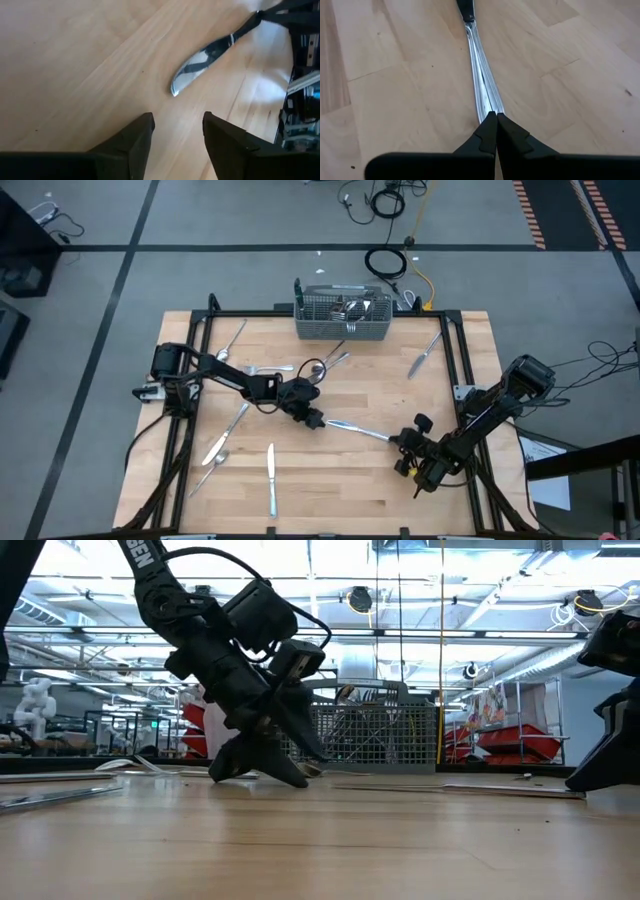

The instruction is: Sort silverware

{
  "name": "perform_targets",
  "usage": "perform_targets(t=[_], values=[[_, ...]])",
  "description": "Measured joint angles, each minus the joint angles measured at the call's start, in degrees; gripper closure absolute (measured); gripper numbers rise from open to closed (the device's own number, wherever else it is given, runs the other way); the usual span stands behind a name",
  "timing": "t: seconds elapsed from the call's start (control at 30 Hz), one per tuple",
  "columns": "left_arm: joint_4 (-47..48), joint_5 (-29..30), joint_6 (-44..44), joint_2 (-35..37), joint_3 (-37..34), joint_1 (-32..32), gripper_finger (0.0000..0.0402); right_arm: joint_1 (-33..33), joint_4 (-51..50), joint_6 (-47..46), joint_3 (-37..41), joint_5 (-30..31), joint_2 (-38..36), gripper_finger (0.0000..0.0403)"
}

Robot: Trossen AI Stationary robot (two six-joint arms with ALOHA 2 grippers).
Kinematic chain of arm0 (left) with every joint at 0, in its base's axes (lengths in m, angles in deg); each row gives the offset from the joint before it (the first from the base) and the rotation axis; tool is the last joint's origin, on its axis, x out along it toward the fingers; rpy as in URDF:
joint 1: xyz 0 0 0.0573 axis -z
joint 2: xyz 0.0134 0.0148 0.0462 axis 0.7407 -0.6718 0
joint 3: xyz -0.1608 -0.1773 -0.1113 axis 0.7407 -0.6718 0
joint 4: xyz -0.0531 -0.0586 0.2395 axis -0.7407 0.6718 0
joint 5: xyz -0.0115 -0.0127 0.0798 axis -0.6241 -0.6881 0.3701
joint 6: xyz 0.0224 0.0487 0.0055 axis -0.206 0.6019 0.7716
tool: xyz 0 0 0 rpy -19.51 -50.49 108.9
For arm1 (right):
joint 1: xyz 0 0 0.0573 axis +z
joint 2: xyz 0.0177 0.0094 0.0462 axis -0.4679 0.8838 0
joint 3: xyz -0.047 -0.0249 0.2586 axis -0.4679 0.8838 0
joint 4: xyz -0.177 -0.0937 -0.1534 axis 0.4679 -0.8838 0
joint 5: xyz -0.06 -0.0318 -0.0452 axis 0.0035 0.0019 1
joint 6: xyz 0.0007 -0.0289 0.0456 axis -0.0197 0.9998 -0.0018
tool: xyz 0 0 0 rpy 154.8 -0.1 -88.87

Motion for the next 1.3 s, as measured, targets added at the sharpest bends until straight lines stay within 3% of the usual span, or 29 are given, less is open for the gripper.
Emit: perform_targets(t=[0.6, 1.3], values=[[-5.6, 6.7, -13.5, -2.1, -0.8, 0.4, 0.0205, -1.6, 1.9, 2.1, 0.8, 1.0, 0.1, 0.0403], [-5.5, 6.9, -14.2, -2.3, -0.7, 1.1, 0.0205, -5.5, 5.1, 8.3, 0.9, 1.7, 0.2, 0.0403]])
